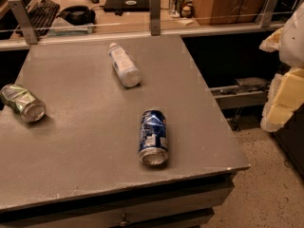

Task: Place green can upright

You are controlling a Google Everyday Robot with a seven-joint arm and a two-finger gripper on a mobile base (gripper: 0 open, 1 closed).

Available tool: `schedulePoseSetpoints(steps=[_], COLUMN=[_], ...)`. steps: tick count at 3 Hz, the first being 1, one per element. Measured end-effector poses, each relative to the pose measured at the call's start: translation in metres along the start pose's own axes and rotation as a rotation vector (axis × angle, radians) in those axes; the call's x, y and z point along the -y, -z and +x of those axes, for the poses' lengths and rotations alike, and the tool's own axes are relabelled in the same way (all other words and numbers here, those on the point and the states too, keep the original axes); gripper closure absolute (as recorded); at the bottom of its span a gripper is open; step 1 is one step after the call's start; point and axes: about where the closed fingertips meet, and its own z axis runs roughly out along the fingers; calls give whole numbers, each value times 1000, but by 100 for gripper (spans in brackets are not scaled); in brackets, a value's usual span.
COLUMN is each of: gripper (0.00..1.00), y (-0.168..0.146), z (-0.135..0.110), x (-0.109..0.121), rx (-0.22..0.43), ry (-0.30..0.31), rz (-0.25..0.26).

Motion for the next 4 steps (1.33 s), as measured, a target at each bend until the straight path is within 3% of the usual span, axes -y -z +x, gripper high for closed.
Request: schedulePoseSetpoints(steps=[1,2,4], gripper=[0,0,0], y=[0,-23,-77], z=[0,-36,-182], x=[0,8,29], rx=[0,43,193], ry=[0,12,60], rz=[0,-18,-76])
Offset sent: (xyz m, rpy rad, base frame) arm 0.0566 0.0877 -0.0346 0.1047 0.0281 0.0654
